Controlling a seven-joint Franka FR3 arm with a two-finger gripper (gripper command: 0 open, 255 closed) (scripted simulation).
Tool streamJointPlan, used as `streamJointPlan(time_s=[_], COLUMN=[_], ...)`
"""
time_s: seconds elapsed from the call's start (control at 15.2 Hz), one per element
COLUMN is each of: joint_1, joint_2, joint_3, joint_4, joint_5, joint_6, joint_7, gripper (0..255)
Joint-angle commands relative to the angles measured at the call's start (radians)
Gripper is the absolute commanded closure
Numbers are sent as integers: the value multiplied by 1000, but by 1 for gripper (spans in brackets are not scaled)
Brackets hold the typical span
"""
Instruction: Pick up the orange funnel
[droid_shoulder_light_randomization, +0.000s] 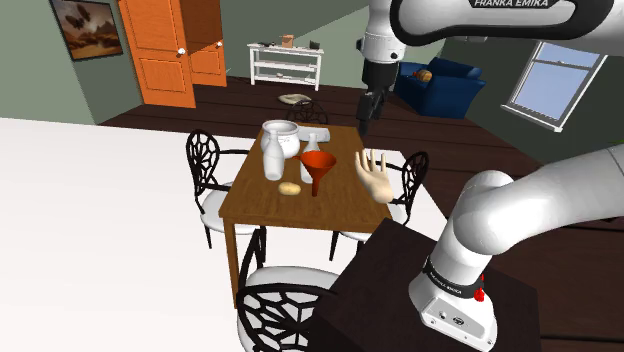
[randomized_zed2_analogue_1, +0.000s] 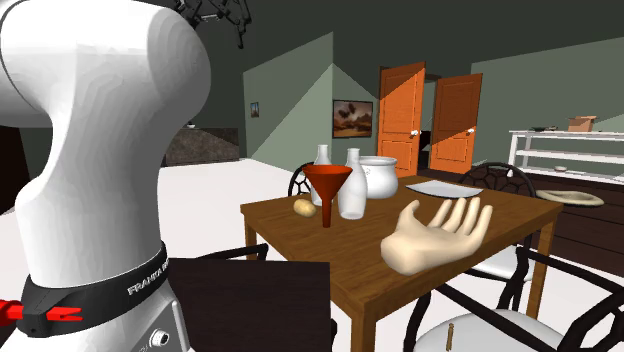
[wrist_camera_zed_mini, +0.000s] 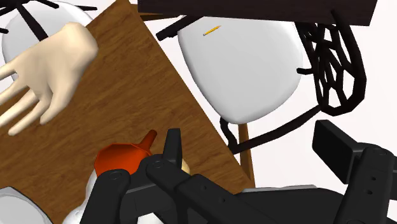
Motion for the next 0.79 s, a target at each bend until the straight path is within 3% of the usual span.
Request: streamJointPlan(time_s=[0.0,0.73], joint_1=[0,-72], joint_2=[0,340], joint_3=[0,30], joint_4=[0,-19], joint_5=[0,-141], joint_6=[0,345], joint_7=[0,96], gripper=[0,0])
